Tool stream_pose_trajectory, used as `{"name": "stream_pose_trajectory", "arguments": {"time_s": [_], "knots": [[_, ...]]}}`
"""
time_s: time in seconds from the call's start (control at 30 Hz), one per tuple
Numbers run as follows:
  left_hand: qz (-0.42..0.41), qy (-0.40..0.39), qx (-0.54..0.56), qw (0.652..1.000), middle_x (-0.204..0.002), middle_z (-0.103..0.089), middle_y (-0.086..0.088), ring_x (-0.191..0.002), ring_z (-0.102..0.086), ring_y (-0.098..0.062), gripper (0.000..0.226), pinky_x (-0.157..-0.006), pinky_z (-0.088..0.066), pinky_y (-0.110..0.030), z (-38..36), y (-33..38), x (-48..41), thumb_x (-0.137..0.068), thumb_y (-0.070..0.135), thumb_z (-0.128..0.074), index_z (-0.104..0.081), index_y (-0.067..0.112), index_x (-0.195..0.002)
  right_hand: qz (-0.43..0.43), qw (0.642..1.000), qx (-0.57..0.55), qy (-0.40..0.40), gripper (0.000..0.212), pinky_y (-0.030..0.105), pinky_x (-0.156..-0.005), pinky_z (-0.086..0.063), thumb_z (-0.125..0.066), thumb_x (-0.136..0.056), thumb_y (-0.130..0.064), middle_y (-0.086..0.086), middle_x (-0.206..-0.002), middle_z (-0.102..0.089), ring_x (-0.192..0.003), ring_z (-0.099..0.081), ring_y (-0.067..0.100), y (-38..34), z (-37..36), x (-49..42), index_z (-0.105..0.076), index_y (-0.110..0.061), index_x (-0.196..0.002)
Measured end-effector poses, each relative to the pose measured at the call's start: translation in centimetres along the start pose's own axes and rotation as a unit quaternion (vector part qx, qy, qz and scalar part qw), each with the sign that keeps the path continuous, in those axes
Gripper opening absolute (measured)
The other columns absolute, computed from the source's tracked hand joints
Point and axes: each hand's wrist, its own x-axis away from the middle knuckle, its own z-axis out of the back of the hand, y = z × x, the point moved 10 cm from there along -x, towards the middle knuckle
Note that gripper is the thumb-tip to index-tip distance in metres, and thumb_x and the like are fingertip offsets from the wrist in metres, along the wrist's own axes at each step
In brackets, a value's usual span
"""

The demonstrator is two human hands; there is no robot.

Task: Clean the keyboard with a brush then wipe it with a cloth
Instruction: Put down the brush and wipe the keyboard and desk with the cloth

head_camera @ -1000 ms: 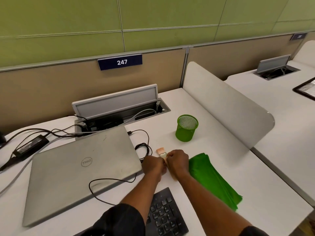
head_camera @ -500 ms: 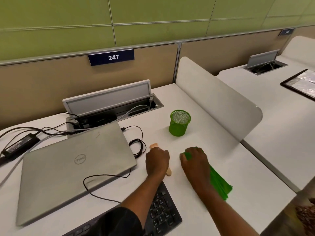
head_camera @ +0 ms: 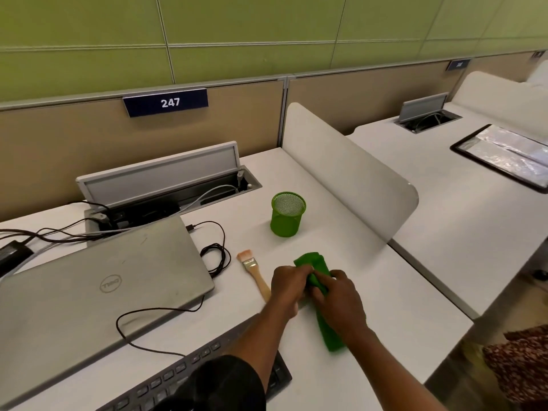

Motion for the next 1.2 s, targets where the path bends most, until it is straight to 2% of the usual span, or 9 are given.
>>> {"name": "stream_pose_trajectory", "arguments": {"time_s": [0.1, 0.23, 0.37, 0.5, 0.6, 0.67, 0.83, 0.97, 1.2], "knots": [[-0.014, -0.021, 0.037, 0.999, -0.083, -0.071, -0.014, -0.080, -0.071, -0.028, 0.012, -0.072, -0.062, -0.040, -0.2, 1.3, 1.4, -0.091, 0.017, -0.066, -0.068, 0.005, -0.090, 0.010, 0.997, -0.066, 0.041, 0.054, 0.040, -0.101, -0.046, -0.063, -0.089, -0.043, 0.010, -0.149, -0.041, -0.128, -0.046, 0.028, -0.9, 1.5, 0.6, -0.049, -0.039, -0.141], [-0.034, -0.045, 0.067, 0.996, -0.081, -0.073, -0.012, -0.077, -0.072, -0.025, 0.015, -0.062, -0.057, -0.032, 0.7, 3.2, 3.7, -0.092, 0.020, -0.064, -0.069, 0.006, -0.094, 0.071, 0.986, -0.147, -0.020, 0.088, 0.039, -0.114, -0.034, -0.067, -0.076, -0.053, 0.003, -0.162, -0.013, -0.144, -0.025, 0.022, -4.0, 2.0, 1.5, -0.024, -0.042, -0.153], [-0.066, -0.070, 0.051, 0.994, -0.087, -0.071, -0.011, -0.082, -0.070, -0.023, 0.020, -0.067, -0.056, -0.031, 3.2, 5.1, 6.6, -0.095, 0.024, -0.062, -0.070, 0.008, -0.103, 0.097, 0.969, -0.225, -0.016, 0.076, 0.005, -0.087, -0.033, -0.061, -0.080, -0.028, 0.000, -0.139, -0.040, -0.118, -0.047, 0.010, -7.7, 2.9, 2.8, -0.028, -0.048, -0.146], [-0.104, -0.077, -0.041, 0.991, -0.094, -0.078, 0.000, -0.091, -0.074, -0.017, 0.025, -0.086, -0.060, -0.037, 9.6, 5.1, 10.7, -0.098, 0.040, -0.063, -0.074, 0.017, -0.105, 0.098, 0.969, -0.226, 0.006, 0.061, 0.006, -0.083, -0.034, -0.062, -0.089, -0.015, -0.006, -0.122, -0.050, -0.106, -0.051, -0.002, -10.4, 2.6, 5.6, -0.044, -0.043, -0.141], [-0.180, 0.021, -0.285, 0.941, -0.098, -0.077, 0.010, -0.093, -0.070, -0.004, 0.026, -0.090, -0.056, -0.033, 18.2, 3.9, 13.9, -0.090, 0.049, -0.071, -0.075, 0.026, -0.102, 0.073, 0.986, -0.148, -0.022, 0.046, 0.028, -0.092, -0.046, -0.060, -0.094, -0.031, -0.003, -0.138, -0.049, -0.116, -0.056, 0.019, -11.8, 0.1, 8.6, -0.051, -0.040, -0.139], [-0.195, 0.059, -0.391, 0.898, -0.115, -0.073, 0.012, -0.101, -0.065, 0.000, 0.035, -0.092, -0.052, -0.027, 23.4, 2.3, 16.3, -0.090, 0.049, -0.071, -0.072, 0.028, -0.118, 0.057, 0.990, -0.108, -0.068, 0.044, 0.038, -0.096, -0.046, -0.056, -0.095, -0.044, -0.004, -0.148, -0.041, -0.121, -0.055, 0.023, -13.4, -2.0, 10.8, -0.049, -0.042, -0.139], [-0.189, 0.069, -0.544, 0.814, -0.160, -0.036, 0.005, -0.144, -0.033, -0.013, 0.086, -0.116, -0.027, -0.029, 32.5, -2.7, 21.2, -0.083, 0.063, -0.070, -0.036, 0.027, -0.155, 0.097, 0.988, -0.042, -0.111, 0.054, 0.040, -0.094, -0.048, -0.048, -0.094, -0.059, 0.000, -0.156, -0.032, -0.125, -0.053, 0.025, -20.7, -6.1, 16.9, -0.044, -0.038, -0.144], [-0.130, 0.073, -0.639, 0.754, -0.171, 0.002, -0.002, -0.156, 0.004, -0.020, 0.128, -0.126, 0.005, -0.049, 39.3, -6.7, 22.7, -0.070, 0.081, -0.068, 0.000, 0.023, -0.162, 0.119, 0.988, 0.006, -0.097, 0.054, 0.042, -0.088, -0.053, -0.045, -0.097, -0.055, 0.003, -0.156, -0.030, -0.117, -0.059, 0.027, -26.9, -8.8, 20.6, -0.041, -0.033, -0.146], [-0.121, 0.007, -0.647, 0.753, -0.170, 0.011, -0.002, -0.156, 0.008, -0.018, 0.146, -0.125, 0.010, -0.045, 46.1, -10.7, 23.5, -0.064, 0.076, -0.078, 0.014, 0.016, -0.160, 0.166, 0.973, 0.089, -0.137, 0.054, 0.039, -0.085, -0.057, -0.040, -0.099, -0.054, 0.006, -0.153, -0.028, -0.111, -0.059, 0.026, -34.0, -15.5, 26.0, -0.037, -0.031, -0.148]]}}
